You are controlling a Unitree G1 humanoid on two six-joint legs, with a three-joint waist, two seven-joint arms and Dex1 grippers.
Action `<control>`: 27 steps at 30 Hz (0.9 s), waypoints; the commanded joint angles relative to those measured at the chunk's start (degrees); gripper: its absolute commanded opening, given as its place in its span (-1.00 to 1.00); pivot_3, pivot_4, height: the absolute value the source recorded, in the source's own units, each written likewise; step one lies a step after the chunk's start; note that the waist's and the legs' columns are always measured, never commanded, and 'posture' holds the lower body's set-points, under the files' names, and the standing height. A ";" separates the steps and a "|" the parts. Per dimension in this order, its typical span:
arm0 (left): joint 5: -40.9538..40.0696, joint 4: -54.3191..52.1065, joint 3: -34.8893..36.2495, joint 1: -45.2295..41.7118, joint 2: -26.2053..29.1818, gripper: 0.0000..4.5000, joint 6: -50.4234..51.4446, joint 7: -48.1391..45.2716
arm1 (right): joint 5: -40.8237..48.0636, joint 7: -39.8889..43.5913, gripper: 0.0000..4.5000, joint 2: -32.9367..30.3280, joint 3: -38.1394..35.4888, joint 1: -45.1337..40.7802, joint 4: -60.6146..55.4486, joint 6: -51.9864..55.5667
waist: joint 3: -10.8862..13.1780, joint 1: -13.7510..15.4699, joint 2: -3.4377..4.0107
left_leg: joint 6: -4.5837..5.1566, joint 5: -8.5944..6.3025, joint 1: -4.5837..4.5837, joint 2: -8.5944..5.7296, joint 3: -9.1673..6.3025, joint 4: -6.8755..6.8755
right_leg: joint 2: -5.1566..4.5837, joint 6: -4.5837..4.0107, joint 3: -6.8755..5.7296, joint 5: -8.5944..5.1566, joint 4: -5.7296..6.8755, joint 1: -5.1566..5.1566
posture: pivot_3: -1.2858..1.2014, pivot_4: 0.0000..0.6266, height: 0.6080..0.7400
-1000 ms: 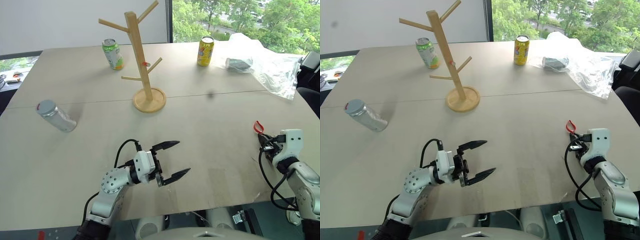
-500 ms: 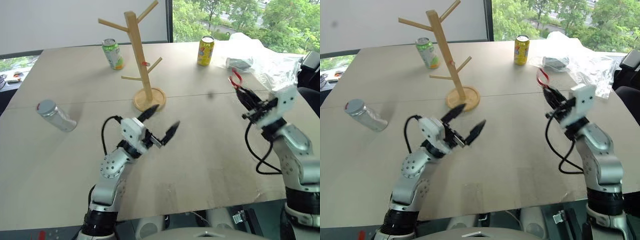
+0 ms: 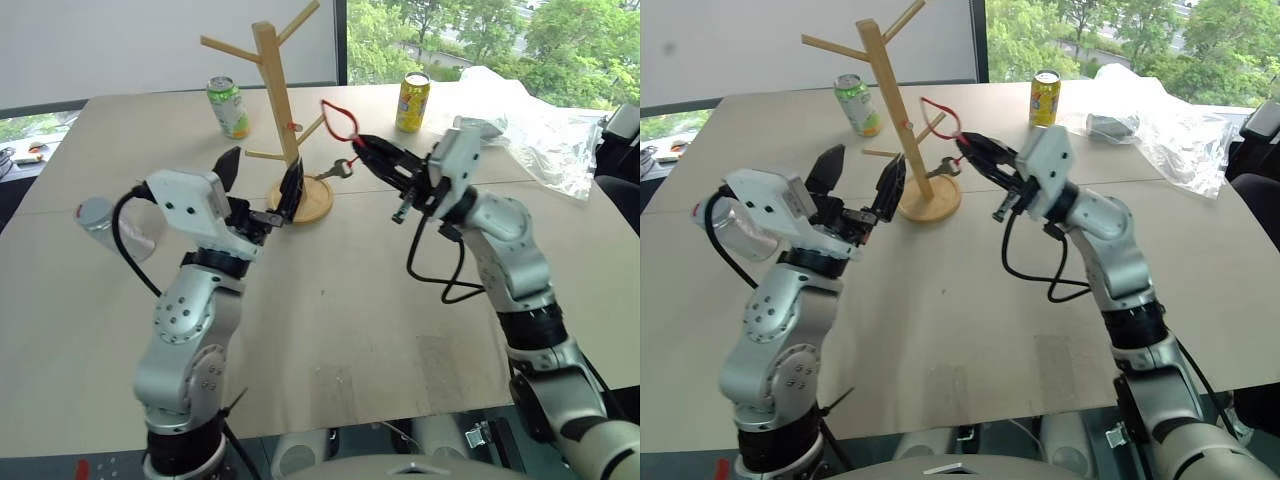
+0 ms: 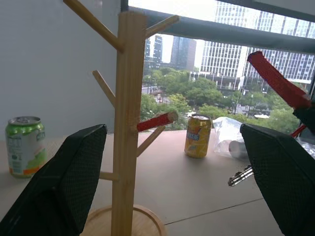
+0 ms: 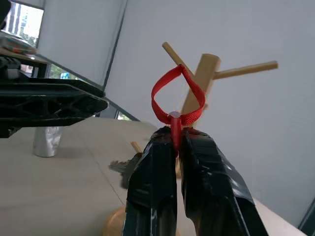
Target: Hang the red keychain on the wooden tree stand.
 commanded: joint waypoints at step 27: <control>-14.65 -4.19 3.80 1.20 7.50 1.00 12.22 0.42 | -4.50 0.95 -0.97 13.18 -2.30 -15.58 35.17 -22.38 | 0.04 -1.25 -0.01 | -0.40 0.22 0.03 0.09 0.00 -0.02 | -0.03 -0.05 0.05 0.00 0.12 -0.05 | 0.03 -0.52 1.00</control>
